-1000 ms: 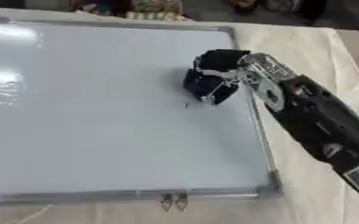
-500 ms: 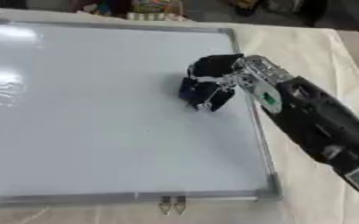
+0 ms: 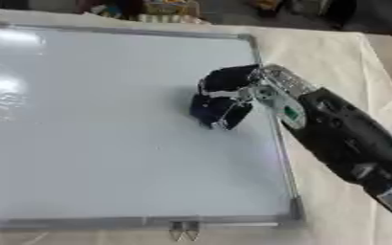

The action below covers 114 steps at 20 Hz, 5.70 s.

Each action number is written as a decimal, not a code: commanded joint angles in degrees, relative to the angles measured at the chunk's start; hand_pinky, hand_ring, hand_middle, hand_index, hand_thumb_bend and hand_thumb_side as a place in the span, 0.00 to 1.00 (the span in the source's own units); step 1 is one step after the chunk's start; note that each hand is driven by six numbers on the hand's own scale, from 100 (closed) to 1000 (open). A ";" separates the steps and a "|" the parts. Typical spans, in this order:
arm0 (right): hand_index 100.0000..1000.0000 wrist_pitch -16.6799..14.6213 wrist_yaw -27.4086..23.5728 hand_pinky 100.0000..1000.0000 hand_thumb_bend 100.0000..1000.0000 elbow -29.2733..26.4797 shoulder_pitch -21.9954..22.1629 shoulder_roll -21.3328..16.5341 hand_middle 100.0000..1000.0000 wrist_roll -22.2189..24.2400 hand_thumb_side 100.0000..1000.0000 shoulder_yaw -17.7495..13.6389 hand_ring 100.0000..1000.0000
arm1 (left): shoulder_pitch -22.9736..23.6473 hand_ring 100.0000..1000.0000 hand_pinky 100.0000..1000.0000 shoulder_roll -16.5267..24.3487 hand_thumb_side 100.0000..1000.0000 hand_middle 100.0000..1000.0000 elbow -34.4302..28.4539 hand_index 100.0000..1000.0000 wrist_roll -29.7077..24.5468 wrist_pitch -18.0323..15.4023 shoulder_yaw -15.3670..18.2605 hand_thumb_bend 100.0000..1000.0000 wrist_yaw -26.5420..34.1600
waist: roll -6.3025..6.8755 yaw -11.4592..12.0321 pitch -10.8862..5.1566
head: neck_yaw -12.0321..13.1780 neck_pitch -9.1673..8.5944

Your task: Wipe the whiteboard clean with a brush.

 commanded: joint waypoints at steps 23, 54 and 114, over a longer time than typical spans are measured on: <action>0.26 2.12 -9.75 0.43 0.00 -12.22 1.74 -2.07 0.07 8.69 0.09 3.69 0.40 | -0.51 0.44 0.36 0.76 0.89 0.37 -1.14 0.51 -0.28 -0.05 0.03 0.00 0.30 | 0.28 0.15 -1.12 | 0.19 -0.16; 0.25 2.87 4.12 0.43 0.00 7.63 -0.13 0.96 0.09 -4.98 0.13 -2.08 0.41 | -0.32 0.44 0.36 0.47 0.89 0.37 -1.08 0.51 -0.43 -0.33 0.11 0.00 -0.18 | 0.73 0.31 -0.36 | 0.28 -0.49; 0.26 0.35 0.34 0.41 0.00 2.24 -1.08 0.23 0.08 1.23 0.11 1.09 0.40 | -0.30 0.44 0.36 0.57 0.89 0.37 -1.06 0.51 -0.77 -0.22 -0.02 0.00 -0.10 | 0.72 -0.08 -0.72 | 1.25 0.02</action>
